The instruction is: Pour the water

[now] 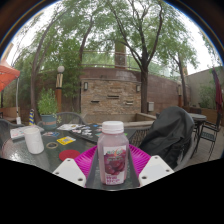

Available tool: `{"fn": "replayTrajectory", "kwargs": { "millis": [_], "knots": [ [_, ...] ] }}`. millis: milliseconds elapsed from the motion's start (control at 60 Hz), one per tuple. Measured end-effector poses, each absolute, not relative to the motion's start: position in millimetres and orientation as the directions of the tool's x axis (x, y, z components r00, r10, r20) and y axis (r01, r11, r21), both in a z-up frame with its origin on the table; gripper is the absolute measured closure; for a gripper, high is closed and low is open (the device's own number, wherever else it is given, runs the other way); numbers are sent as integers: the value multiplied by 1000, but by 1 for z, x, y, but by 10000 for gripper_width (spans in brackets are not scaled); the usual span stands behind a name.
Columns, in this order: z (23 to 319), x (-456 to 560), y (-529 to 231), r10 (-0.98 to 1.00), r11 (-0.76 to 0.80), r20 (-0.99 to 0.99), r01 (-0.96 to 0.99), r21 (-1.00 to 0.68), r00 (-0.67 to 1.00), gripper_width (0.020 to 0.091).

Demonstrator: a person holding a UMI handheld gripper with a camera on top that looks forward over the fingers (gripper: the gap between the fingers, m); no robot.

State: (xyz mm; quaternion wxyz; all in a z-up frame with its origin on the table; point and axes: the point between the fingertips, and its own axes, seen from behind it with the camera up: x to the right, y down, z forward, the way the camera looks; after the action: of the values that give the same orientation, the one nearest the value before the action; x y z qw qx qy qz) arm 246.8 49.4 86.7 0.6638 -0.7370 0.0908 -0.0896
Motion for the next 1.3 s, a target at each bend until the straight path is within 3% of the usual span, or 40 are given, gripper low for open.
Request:
{"fn": "replayTrajectory", "kwargs": {
  "millis": [167, 350, 483, 583, 667, 750, 850, 1117, 1217, 1300],
  "knots": [
    [89, 227, 48, -243, -158, 111, 74, -985, 964, 627],
    [153, 144, 78, -125, -188, 537, 512, -838, 834, 628],
    [186, 65, 123, -19, -133, 895, 886, -444, 446, 628],
    [191, 17, 148, -52, -94, 998, 995, -29, 24, 630],
    [206, -6, 163, -49, -52, 939, 939, 339, -341, 631],
    [186, -21, 180, -65, -27, 794, 796, 604, -605, 633],
    [170, -21, 189, -20, 52, 654, 652, 756, -756, 633],
    [172, -39, 189, -44, 83, 668, 664, 743, -743, 628],
    [215, -46, 189, -101, 69, 812, 810, 582, -575, 630],
    [269, -49, 178, -166, 106, 962, 966, 237, -218, 626]
  ]
}}
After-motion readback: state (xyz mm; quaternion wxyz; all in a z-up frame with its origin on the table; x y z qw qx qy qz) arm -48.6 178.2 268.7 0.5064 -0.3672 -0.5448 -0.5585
